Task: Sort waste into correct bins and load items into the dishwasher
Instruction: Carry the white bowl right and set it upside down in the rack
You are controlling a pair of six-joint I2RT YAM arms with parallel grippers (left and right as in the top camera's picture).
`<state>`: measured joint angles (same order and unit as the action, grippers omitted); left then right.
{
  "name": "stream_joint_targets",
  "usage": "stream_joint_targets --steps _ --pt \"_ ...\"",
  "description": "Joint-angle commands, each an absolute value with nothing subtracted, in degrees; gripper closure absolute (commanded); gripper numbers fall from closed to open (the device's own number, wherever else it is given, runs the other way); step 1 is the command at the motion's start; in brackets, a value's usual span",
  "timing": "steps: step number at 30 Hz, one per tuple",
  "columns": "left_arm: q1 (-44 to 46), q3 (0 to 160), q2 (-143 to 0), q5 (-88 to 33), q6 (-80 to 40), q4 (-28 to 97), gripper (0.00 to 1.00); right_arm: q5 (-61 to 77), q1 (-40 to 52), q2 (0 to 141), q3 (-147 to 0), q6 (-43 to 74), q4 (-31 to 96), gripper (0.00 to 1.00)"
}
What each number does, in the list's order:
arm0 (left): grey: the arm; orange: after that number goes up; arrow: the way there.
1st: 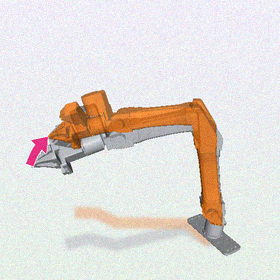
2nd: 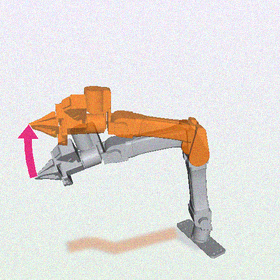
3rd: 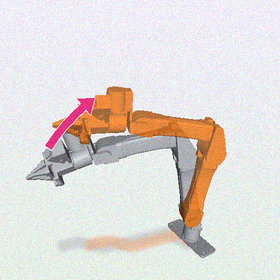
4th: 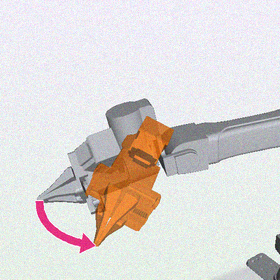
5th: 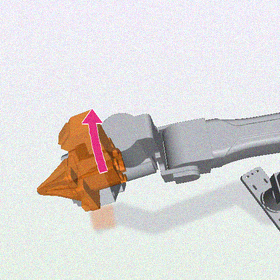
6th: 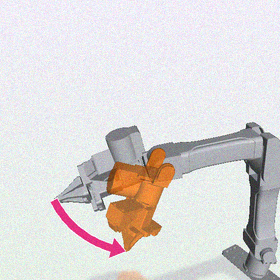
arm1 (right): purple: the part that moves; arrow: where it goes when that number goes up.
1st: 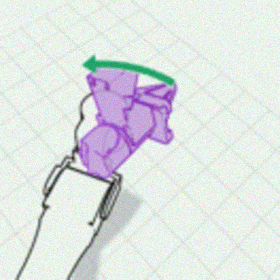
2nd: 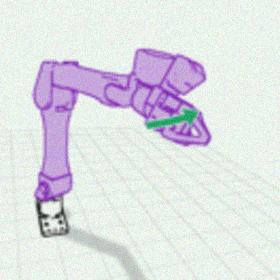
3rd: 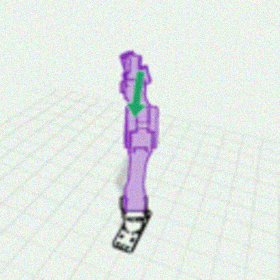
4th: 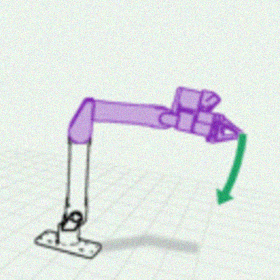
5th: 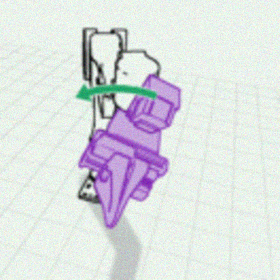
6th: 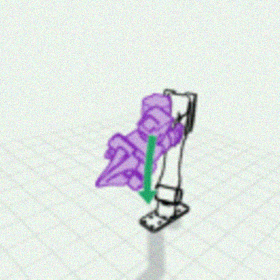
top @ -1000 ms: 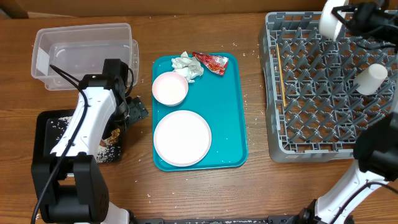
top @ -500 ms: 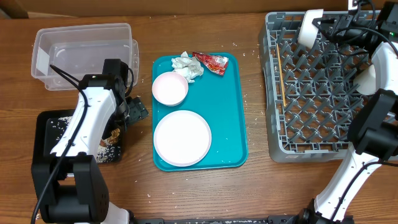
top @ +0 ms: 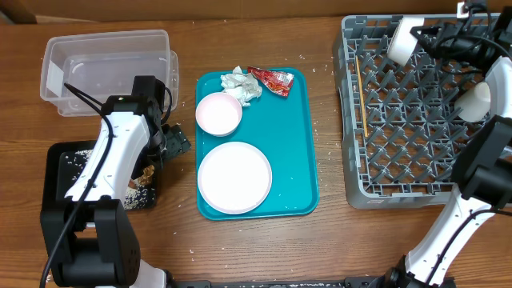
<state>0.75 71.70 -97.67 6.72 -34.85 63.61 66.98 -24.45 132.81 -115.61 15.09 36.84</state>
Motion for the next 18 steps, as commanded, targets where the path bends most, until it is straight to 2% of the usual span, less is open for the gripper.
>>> stream_joint_targets --steps 1,7,11,18 --pt "0.67 71.72 -98.26 7.49 -35.99 63.57 0.00 57.91 -27.20 132.77 -115.77 15.29 38.65 0.96" --pt "0.67 71.72 -98.26 7.49 -36.01 63.57 0.00 51.48 -30.24 132.44 -119.07 15.25 44.01 0.95" --pt "0.67 71.72 -98.26 7.49 -35.99 63.59 0.00 43.51 -31.90 131.72 -123.15 15.25 49.95 0.80" --pt "0.67 71.72 -98.26 7.49 -35.99 63.59 0.00 27.44 -32.49 130.06 -128.51 15.29 60.38 0.76"
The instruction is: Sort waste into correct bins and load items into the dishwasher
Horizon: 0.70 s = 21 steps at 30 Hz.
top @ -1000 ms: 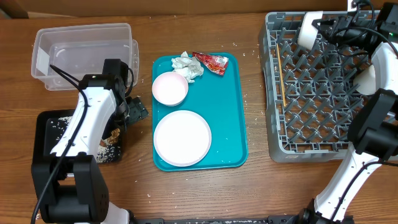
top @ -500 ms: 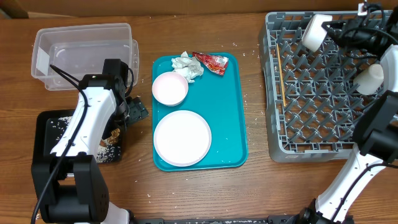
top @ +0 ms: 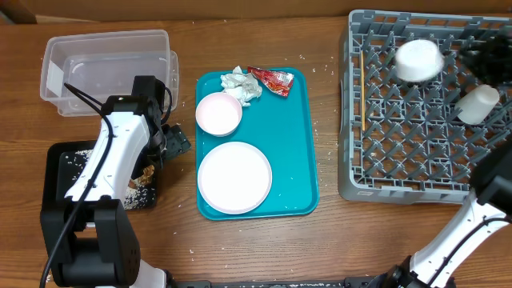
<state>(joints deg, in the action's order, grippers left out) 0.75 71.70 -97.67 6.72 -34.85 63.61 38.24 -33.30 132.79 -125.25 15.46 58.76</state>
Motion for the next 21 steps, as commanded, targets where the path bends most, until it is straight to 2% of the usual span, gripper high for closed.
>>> stream_joint_targets --steps 1,10,14,16,18,21 --pt "0.67 71.72 -98.26 7.49 -36.01 63.59 0.00 26.30 -32.49 129.69 -129.08 15.33 61.41 0.74" --pt "0.67 71.72 -98.26 7.49 -35.99 63.59 0.00 25.52 -30.04 123.46 -130.91 18.04 65.32 0.72" --pt "0.67 71.72 -98.26 7.49 -36.01 63.59 0.00 25.52 -25.28 120.81 -130.91 17.43 67.92 0.65" --pt "0.67 71.72 -98.26 7.49 -35.99 63.59 0.00 25.50 -21.80 120.31 -130.91 16.01 69.54 0.56" --pt "0.67 71.72 -98.26 7.49 -36.01 63.57 0.01 25.50 -17.82 120.33 -130.87 14.59 71.09 0.38" --pt "0.67 71.72 -98.26 7.49 -36.01 63.57 0.00 22.85 -11.20 120.46 -129.67 11.88 72.23 0.25"
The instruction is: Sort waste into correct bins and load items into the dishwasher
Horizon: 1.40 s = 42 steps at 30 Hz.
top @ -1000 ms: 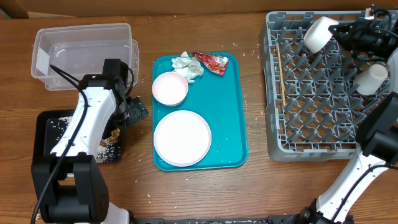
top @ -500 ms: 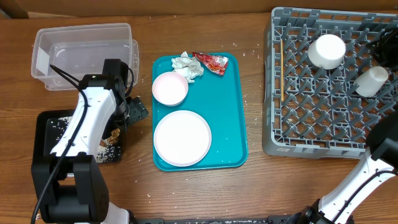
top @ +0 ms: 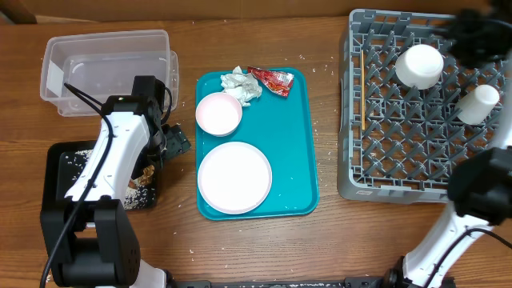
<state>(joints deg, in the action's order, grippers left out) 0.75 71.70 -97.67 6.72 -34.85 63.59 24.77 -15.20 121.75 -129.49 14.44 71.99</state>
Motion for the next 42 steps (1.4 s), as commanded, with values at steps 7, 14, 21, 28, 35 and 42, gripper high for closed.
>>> stream_joint_targets --steps 7,14,21,28,35,42 --pt "0.67 71.72 -98.26 7.49 -36.01 63.57 0.00 0.56 2.74 120.66 -123.85 14.09 71.35 0.07" --pt "0.67 71.72 -98.26 7.49 -36.01 63.59 0.00 -4.47 7.53 120.66 -117.49 15.51 67.40 0.07" --pt "0.67 71.72 -98.26 7.49 -36.01 63.59 0.00 -3.57 7.44 120.68 -112.18 15.73 65.95 0.14" --pt "0.67 71.72 -98.26 7.49 -35.99 63.57 0.00 0.84 7.51 120.68 -107.79 15.64 63.26 0.42" --pt "0.67 71.72 -98.26 7.49 -35.99 63.57 0.00 1.56 7.51 120.68 -104.88 14.48 62.61 0.50" --pt "0.67 71.72 -98.26 7.49 -36.01 63.59 0.00 1.65 7.55 120.68 -104.62 10.83 64.18 0.68"
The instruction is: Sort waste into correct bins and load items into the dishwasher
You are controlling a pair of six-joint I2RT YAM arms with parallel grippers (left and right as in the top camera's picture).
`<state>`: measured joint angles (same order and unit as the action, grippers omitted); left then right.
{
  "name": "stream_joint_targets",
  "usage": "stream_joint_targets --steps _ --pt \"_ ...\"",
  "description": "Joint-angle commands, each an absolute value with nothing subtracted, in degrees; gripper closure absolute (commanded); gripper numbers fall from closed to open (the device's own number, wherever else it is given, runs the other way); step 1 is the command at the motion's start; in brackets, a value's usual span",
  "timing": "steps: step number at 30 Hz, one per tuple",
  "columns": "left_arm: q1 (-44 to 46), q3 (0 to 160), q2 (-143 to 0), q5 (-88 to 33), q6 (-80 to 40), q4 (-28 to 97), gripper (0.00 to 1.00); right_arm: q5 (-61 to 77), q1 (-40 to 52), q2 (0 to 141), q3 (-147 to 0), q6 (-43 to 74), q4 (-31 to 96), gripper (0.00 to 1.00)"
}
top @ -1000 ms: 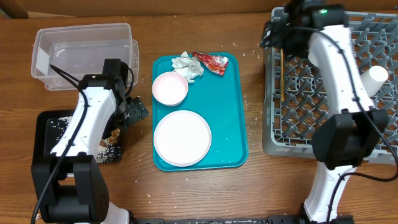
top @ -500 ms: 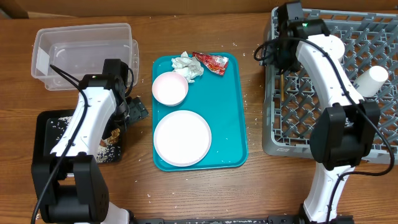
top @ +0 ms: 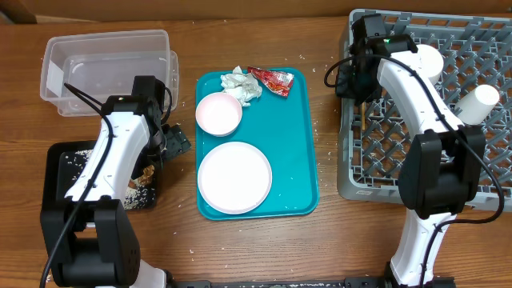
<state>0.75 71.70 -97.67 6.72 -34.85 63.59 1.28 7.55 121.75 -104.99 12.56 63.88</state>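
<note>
A teal tray [top: 296, 160] holds a pink bowl [top: 218, 113], a white plate [top: 234, 177], a crumpled tissue [top: 241, 85] and a red wrapper [top: 271, 79]. The grey dish rack [top: 384, 172] at the right carries two white cups, one at the back [top: 424, 59] and one at the right edge [top: 483, 102]. My right gripper [top: 342, 80] hangs over the rack's left edge, open and holding nothing. My left gripper [top: 177, 142] sits low between the black bin and the tray; its jaws are too dark to read.
A clear plastic bin [top: 56, 60] stands at the back left. A black bin [top: 58, 164] with scattered food scraps sits in front of it, partly under my left arm. Crumbs dot the wooden table [top: 320, 248].
My right arm has moved from the rack's far right corner to its left edge, near the tray. The back cup stays standing in the rack. The left arm has not moved.
My right gripper was at the rack's back with a white cup at its fingers. Then the cup was lower over the rack, and the rack had shifted a little. Then the cup stood in the rack with the gripper apart from it. Now the gripper is at the rack's left edge.
</note>
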Motion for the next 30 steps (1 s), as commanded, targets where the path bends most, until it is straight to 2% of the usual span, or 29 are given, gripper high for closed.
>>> stream_joint_targets --steps 1,6,17,24,30 --pt "0.67 71.72 -98.26 7.49 -35.99 63.57 0.00 1.67 7.55 120.68 -104.62 10.37 64.40 0.72" --pt "0.67 71.72 -98.26 7.49 -35.99 63.57 0.00 1.80 7.70 120.66 -104.62 7.92 66.06 0.83" --pt "0.67 71.72 -98.26 7.49 -36.01 63.57 0.00 2.96 8.10 120.66 -104.62 -0.56 68.29 0.83" --pt "0.67 71.72 -98.26 7.49 -36.01 63.57 0.00 3.46 8.16 120.66 -104.62 -2.00 68.27 0.83" --pt "0.67 71.72 -98.26 7.49 -36.01 63.57 0.00 8.08 8.34 120.66 -104.62 -6.28 69.78 0.83"
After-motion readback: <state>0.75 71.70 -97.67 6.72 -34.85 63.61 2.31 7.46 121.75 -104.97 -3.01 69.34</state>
